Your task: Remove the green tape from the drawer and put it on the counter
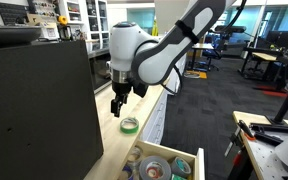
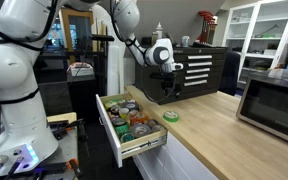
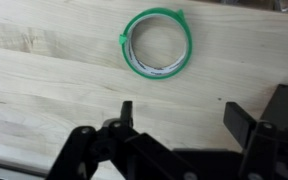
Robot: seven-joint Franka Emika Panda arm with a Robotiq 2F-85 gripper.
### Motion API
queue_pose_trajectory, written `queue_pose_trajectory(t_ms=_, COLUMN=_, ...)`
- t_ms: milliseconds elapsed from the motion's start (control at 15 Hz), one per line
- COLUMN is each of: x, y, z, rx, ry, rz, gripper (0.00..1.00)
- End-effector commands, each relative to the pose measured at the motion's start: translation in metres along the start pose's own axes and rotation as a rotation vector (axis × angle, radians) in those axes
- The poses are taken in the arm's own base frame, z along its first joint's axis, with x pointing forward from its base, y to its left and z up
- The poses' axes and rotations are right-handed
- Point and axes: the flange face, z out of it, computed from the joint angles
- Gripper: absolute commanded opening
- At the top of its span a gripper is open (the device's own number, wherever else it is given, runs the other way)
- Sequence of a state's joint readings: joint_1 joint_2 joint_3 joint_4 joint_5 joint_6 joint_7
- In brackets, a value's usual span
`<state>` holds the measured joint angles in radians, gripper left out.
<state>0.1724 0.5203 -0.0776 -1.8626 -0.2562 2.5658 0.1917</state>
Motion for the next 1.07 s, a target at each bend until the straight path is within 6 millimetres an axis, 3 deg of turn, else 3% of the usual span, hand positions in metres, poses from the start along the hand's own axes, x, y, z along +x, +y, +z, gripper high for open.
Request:
queue_pose_trajectory(t_ms=0, x=-0.035, y=-0.025, z=-0.05, rx=0.035, ry=-0.007, rz=-0.02, gripper=1.0)
queue_pose_trajectory(t_ms=400, x=-0.096, y=-0.064, z=-0.114, rx=0.094, ry=-0.06, rz=-0.011, gripper=1.0)
queue_pose_trajectory(t_ms=667, x=-0.12, y=-0.079, z=-0.142, rx=0.119, ry=-0.097, rz=-0.013, gripper=1.0)
queue_pose_trajectory(t_ms=733, x=-0.1, y=-0.079, z=-0.126, rx=0.12, ry=-0.079, rz=-0.036, gripper=1.0)
queue_pose_trajectory(t_ms=1000, x=-0.102, y=-0.081, z=-0.126, rx=0.12, ry=-0.08, rz=-0.041, gripper=1.0)
